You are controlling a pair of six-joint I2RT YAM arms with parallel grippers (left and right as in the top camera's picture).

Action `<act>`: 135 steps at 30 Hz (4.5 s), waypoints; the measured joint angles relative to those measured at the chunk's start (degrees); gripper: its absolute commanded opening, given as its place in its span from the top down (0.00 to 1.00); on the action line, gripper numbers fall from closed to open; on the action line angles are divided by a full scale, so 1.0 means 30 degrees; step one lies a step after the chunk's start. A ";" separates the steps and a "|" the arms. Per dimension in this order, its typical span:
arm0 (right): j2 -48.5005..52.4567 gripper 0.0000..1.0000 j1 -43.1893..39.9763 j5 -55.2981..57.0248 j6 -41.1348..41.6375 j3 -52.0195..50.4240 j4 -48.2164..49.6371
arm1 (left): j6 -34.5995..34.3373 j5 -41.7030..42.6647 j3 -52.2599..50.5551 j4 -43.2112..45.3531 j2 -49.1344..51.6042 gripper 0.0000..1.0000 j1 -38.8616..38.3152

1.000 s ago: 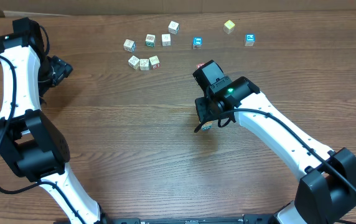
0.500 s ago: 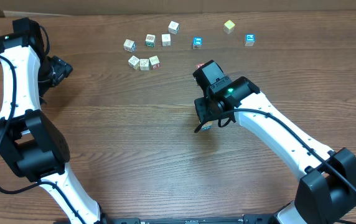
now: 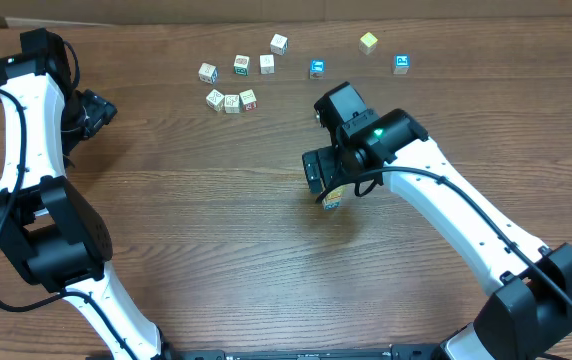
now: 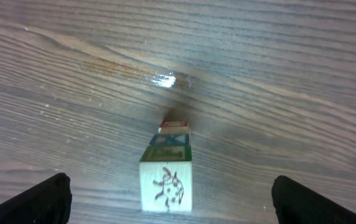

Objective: Form a tower

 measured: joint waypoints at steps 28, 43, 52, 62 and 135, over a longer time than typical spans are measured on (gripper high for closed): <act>0.0124 0.96 -1.3653 -0.4022 0.0029 0.4401 -0.6535 | 0.0000 0.0000 0.0000 0.0007 0.0000 0.00 -0.0007; 0.0138 0.96 -1.2823 -1.3697 -0.1122 -0.8160 -0.0685 | 0.0000 0.0000 0.0000 0.0007 0.0000 0.01 -0.0007; 0.0168 0.96 -1.2495 -1.6232 0.2033 -1.3107 0.6812 | 0.0000 -0.0007 0.0000 0.0007 0.0000 0.00 -0.0007; 0.0160 0.96 -1.2488 -1.5752 0.4911 -1.3391 1.1664 | 0.0000 -0.0007 0.0000 0.0007 0.0000 0.01 -0.0007; 0.1734 0.96 -0.8772 -1.5642 0.8561 -1.5067 2.0152 | 0.0000 -0.0007 0.0000 0.0007 0.0000 0.00 -0.0007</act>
